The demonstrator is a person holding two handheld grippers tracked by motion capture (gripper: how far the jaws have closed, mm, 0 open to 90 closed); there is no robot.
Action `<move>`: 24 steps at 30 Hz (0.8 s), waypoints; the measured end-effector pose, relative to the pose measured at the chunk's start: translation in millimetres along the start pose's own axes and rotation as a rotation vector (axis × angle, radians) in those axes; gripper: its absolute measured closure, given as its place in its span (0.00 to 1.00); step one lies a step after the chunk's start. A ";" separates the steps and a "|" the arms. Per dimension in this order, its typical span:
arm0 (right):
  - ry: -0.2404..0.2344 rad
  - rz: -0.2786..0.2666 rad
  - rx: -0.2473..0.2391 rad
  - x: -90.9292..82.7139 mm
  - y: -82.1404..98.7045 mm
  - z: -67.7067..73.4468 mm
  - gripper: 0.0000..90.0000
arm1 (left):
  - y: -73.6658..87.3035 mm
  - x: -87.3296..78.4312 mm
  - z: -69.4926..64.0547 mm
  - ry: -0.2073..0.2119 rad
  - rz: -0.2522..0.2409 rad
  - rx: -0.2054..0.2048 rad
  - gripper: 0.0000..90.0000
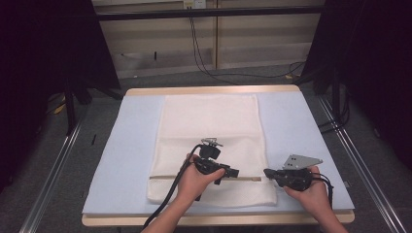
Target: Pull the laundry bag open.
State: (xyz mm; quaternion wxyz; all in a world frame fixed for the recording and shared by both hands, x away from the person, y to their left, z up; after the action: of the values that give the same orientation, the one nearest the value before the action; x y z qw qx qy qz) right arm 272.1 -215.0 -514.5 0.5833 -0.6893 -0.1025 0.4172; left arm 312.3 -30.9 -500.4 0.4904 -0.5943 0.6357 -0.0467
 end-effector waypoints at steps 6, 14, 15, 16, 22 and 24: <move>-0.007 0.012 -0.007 1.8 4.1 1.0 1.00 | 1.4 15.4 -9.5 0.022 0.019 -0.027 0.64; -0.011 0.040 -0.014 6.4 8.9 1.8 1.00 | 0.4 27.3 -19.7 0.036 0.030 -0.096 0.73; -0.011 0.039 -0.017 6.6 9.0 1.6 1.00 | 0.3 29.0 -21.0 0.037 0.028 -0.103 0.73; -0.012 0.040 -0.018 6.8 9.2 1.5 1.00 | 0.5 31.5 -21.0 0.037 0.028 -0.104 0.73; -0.010 0.049 -0.013 8.1 12.1 1.6 1.00 | 4.1 41.6 -22.6 0.044 0.070 -0.127 0.74; -0.012 0.049 -0.012 8.4 12.3 1.6 1.00 | 4.4 44.4 -23.6 0.040 0.077 -0.136 0.75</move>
State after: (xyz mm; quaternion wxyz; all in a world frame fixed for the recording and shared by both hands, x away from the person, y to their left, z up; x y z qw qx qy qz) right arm 272.1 -212.2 -529.3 0.5682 -0.6926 -0.0918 0.4348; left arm 301.5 -77.6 -516.3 0.4375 -0.6003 0.6695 0.0036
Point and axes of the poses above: each handheld gripper's, and its own axes: x roughly forward along the jaws, y roughly out of its underside, z roughly to its left, the point moved 7 cm from there along x, roughly forward along the jaws, and after that the axes turned 10 degrees about -z, right-handed, at the moved point
